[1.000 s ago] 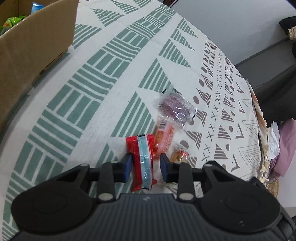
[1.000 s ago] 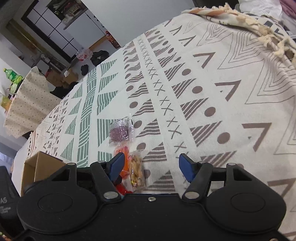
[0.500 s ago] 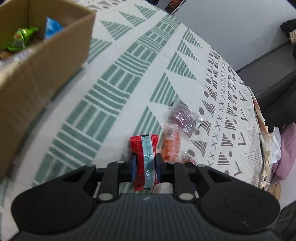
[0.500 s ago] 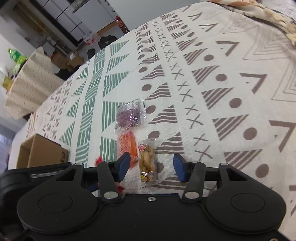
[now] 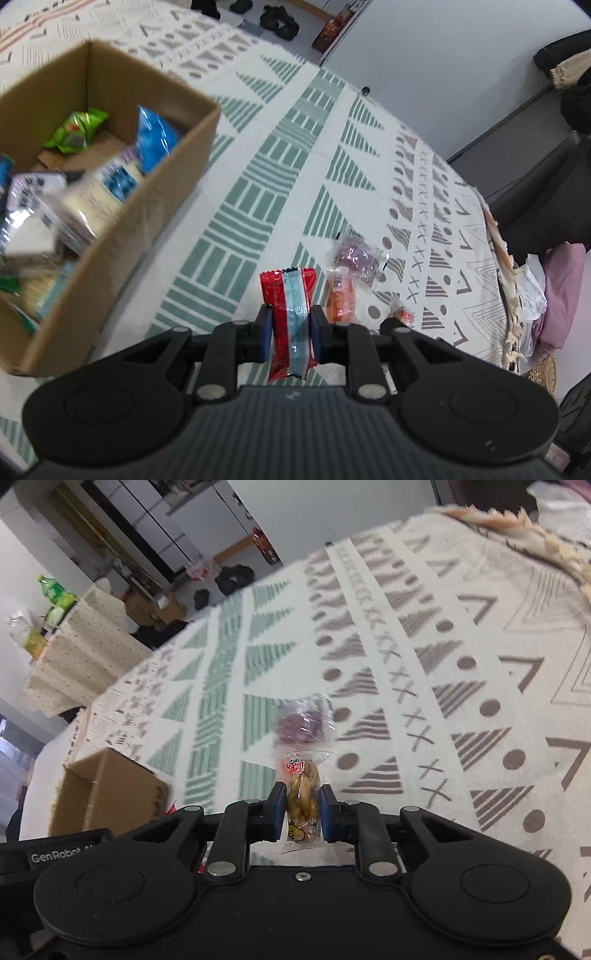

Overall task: Organize snacks
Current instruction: 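Grasp red stick pack with left gripper while right gripper grasps nut candy, then carry both snacks over the cardboard box and open both grippers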

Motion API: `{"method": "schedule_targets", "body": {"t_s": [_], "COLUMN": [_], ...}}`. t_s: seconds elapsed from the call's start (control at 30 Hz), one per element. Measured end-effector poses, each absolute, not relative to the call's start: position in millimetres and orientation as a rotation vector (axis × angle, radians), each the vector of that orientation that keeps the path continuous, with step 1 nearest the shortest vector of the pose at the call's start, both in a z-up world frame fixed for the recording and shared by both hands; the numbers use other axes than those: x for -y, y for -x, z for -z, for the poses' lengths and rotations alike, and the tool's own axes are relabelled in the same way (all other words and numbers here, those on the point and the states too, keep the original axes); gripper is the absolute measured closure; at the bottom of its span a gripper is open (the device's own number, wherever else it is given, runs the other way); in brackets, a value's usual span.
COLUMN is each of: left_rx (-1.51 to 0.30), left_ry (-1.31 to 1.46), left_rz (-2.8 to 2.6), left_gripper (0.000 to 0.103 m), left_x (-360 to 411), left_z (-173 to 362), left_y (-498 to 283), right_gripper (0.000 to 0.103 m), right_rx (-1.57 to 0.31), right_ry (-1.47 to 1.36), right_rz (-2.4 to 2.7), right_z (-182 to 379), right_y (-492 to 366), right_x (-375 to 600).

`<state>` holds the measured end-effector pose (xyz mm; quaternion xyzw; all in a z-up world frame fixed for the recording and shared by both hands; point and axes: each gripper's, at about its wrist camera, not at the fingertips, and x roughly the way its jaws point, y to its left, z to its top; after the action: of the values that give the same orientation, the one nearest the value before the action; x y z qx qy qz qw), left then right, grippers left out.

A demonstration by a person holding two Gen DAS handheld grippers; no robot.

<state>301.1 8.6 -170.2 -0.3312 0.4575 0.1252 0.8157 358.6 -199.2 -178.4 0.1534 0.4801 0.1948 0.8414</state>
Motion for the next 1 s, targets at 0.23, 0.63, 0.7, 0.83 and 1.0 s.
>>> {"method": "schedule_targets", "body": {"t_s": [0.23,0.63,0.7,0.83,1.0], "left_rx": [-0.924,-0.841,-0.836,-0.829,-0.820], "left_ry": [0.690,0.641,0.644,0.631,0.630], "left_rz": [-0.261,-0.319,-0.340,-0.381,-0.409], "left_gripper": [0.083,0.083,0.083,0.083,0.083], "left_x": [-29,-64,-72,-84,-95], "left_z": [142,102,100,95,92], "left_y": [-280,-248,-243,-233,-220], "right_gripper": [0.083,0.084,0.083,0.084,0.084], "right_rx": [-0.916,-0.810,-0.790,-0.756,-0.753], "right_ry": [-0.350,-0.374,-0.382,-0.388,-0.383], "right_rz": [-0.488,-0.547,-0.558,-0.575,-0.592], "right_z": [147,124,118,111,111], "right_y": [-341,-312,-308,-303,-296], "right_x": [186,165,162,155,143]}}
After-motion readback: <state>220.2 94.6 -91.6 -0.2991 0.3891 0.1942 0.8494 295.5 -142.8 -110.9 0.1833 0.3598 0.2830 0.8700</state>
